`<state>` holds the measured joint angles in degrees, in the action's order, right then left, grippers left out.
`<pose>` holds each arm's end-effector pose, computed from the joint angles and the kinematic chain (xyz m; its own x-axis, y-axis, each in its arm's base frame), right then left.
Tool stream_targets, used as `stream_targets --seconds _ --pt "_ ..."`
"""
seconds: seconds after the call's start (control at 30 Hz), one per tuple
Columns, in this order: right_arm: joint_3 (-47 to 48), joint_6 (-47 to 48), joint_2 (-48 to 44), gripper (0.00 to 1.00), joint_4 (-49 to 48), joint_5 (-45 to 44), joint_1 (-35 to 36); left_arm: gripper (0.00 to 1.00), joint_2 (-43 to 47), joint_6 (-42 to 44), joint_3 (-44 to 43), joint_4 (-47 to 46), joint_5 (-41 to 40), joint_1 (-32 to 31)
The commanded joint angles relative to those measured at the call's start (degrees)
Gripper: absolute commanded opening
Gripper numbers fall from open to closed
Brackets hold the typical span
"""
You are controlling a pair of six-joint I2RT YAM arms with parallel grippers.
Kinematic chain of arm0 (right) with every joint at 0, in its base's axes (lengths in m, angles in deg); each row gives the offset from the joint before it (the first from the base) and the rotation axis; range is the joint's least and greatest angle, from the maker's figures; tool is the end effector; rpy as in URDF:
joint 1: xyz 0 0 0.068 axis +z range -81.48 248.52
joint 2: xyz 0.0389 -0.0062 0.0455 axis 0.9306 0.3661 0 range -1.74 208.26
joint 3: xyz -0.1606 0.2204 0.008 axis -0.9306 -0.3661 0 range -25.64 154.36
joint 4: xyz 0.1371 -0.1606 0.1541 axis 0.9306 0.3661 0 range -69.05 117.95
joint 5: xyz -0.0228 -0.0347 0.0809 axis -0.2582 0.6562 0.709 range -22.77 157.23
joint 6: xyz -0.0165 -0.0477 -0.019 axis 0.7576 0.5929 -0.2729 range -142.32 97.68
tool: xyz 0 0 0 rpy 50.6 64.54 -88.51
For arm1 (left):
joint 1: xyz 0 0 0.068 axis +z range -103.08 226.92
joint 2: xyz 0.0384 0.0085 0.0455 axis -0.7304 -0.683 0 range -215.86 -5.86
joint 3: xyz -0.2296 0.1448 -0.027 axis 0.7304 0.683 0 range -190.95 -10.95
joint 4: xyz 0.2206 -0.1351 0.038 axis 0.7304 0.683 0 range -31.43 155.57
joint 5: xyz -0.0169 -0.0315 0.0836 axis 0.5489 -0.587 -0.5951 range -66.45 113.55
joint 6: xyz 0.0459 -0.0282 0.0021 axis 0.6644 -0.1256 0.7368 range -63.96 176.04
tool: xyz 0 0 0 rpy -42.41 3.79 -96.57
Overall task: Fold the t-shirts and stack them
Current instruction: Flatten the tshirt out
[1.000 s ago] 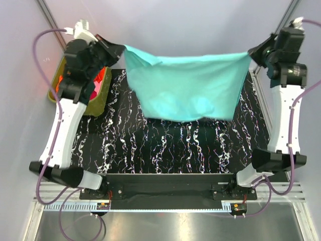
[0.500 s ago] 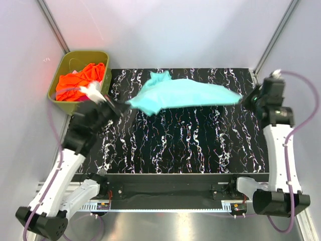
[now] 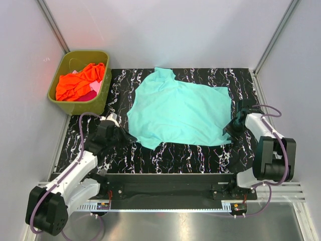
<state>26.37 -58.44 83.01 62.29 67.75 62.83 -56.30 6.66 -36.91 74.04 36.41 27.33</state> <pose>0.2631 -0.0259 0.1890 -0.7160 0.6638 -0.2163 0.6422 0.7477 0.1687 0.1698 -0.0687 0.2003 -0.7640 -0.5136 -0.3905 -0.1418 0.7241 -0.6750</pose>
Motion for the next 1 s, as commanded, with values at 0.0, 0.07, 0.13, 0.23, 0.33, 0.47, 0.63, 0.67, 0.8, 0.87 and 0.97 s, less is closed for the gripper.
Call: stream_targets --seconds 0.0,0.07,0.13,0.23,0.33,0.47,0.63,0.67,0.8,0.87,0.97 --pt "1.7 -5.2 -2.8 0.43 0.6 -1.9 -0.2 0.00 -1.6 0.3 -2.8 -5.2 1.5 -0.4" --pt "-0.6 -9.4 -5.6 0.47 1.0 -2.4 -0.2 0.00 -1.8 0.3 -3.0 -5.4 1.6 -0.5" --pt "-2.3 -13.8 -7.6 0.50 2.4 -3.1 -0.2 0.00 -1.7 0.6 -3.0 -5.5 1.6 -0.5" --pt "-5.5 -18.2 -12.6 0.52 3.7 -5.1 -0.2 0.00 -1.2 1.4 -3.1 -5.2 2.0 -0.5" --pt "-7.4 -20.4 -16.7 0.51 3.5 -5.3 -0.2 0.00 -0.9 2.0 -3.2 -4.5 2.3 -0.5" --pt "-10.2 -20.4 -19.1 0.43 -1.8 -5.6 -0.2 0.00 -0.9 2.5 -3.3 -4.3 2.2 -0.5" --pt "-11.7 -20.1 -13.9 0.31 -4.5 -7.8 -0.2 0.00 -1.2 4.7 -5.4 -1.1 -0.6 -0.6" --pt "-11.8 -19.6 -11.2 0.30 -5.0 -8.8 -0.2 0.00 -0.8 5.1 -5.8 0.5 -2.3 -0.6" --pt "-11.6 -18.4 -5.0 0.29 -4.7 -10.2 -0.2 0.00 0.2 6.9 -7.7 4.6 -6.4 -0.6" --pt "-11.2 -18.0 -3.6 0.35 -4.2 -10.1 -0.2 0.00 0.3 7.6 -8.3 6.2 -7.6 -0.6" --pt "-10.0 -16.5 -6.2 0.41 -3.4 -10.1 -0.2 0.00 0.9 7.8 -8.7 6.5 -6.8 -0.6"
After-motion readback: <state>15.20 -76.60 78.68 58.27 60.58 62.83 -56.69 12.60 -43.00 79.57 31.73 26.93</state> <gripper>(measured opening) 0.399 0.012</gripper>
